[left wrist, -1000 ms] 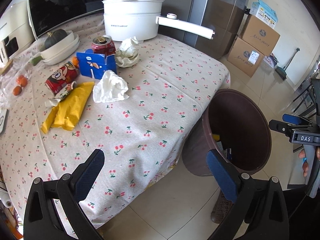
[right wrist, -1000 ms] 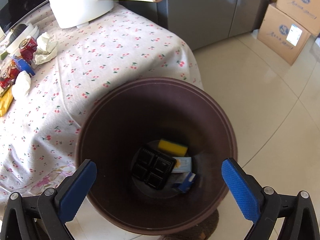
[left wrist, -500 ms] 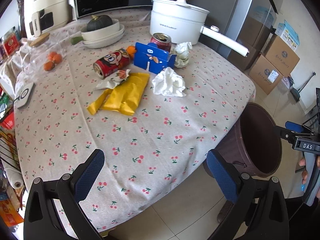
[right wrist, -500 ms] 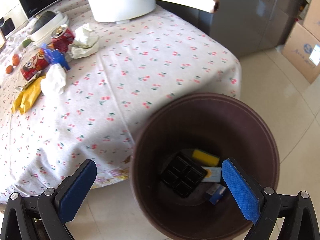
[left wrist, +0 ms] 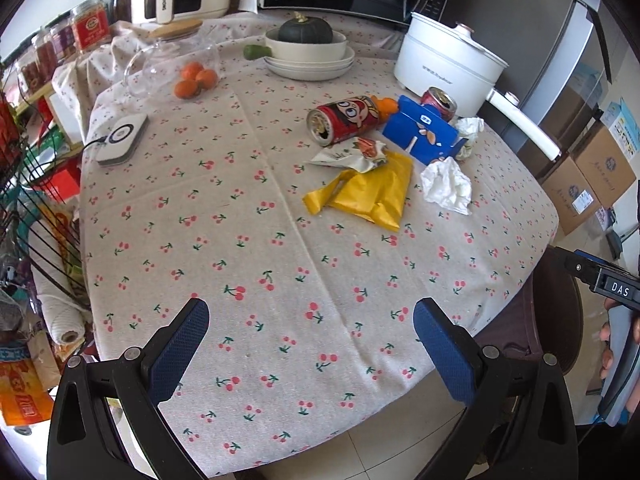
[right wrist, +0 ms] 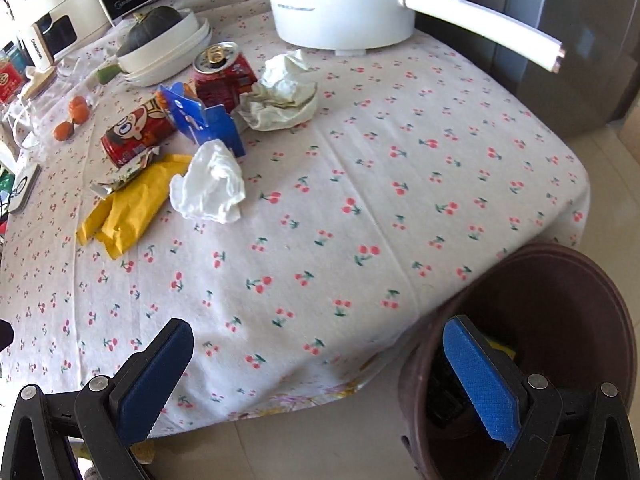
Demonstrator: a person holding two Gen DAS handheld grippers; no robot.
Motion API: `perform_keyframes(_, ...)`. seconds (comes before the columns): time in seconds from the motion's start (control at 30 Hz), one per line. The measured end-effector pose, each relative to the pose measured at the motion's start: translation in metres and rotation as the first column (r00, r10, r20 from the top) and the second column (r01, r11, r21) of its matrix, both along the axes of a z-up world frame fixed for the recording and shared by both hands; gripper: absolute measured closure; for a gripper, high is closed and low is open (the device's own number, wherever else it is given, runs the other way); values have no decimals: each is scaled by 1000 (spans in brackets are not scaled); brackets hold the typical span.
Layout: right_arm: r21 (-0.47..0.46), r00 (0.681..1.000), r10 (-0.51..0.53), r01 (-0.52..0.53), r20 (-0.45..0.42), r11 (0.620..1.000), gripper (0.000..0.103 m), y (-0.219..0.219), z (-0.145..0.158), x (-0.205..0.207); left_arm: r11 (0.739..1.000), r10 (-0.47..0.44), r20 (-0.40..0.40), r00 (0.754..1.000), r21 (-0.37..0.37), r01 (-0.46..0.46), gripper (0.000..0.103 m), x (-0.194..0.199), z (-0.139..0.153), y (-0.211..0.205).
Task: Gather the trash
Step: 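Move the right gripper to the white tissue and grasp it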
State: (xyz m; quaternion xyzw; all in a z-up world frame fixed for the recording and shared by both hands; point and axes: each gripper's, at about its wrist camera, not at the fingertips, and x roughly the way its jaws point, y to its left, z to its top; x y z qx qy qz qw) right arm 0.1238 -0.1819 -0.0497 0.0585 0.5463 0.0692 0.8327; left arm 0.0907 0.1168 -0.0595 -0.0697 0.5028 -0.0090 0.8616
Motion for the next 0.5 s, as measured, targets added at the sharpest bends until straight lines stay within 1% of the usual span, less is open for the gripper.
perform_keyframes(0.13, 27, 999, 34, -34, -7, 999, 0, 25, -10, 24, 999, 23, -1, 1000, 23, -23, 0, 2, -2, 15)
perform_keyframes(0.3, 70, 999, 37, -37, -8, 997, 0, 53, -24, 53, 998, 38, -15, 999, 54, -37, 0, 9, -9, 30)
perform_keyframes(0.43, 64, 999, 35, -35, 1, 997, 1, 73, -39, 75, 997, 59, -30, 998, 53, -57, 0, 15, -15, 40)
perform_keyframes(0.5, 53, 999, 37, -38, 10, 998, 4, 81, -45, 84, 996, 67, -34, 997, 60, -65, 0, 19, -17, 44)
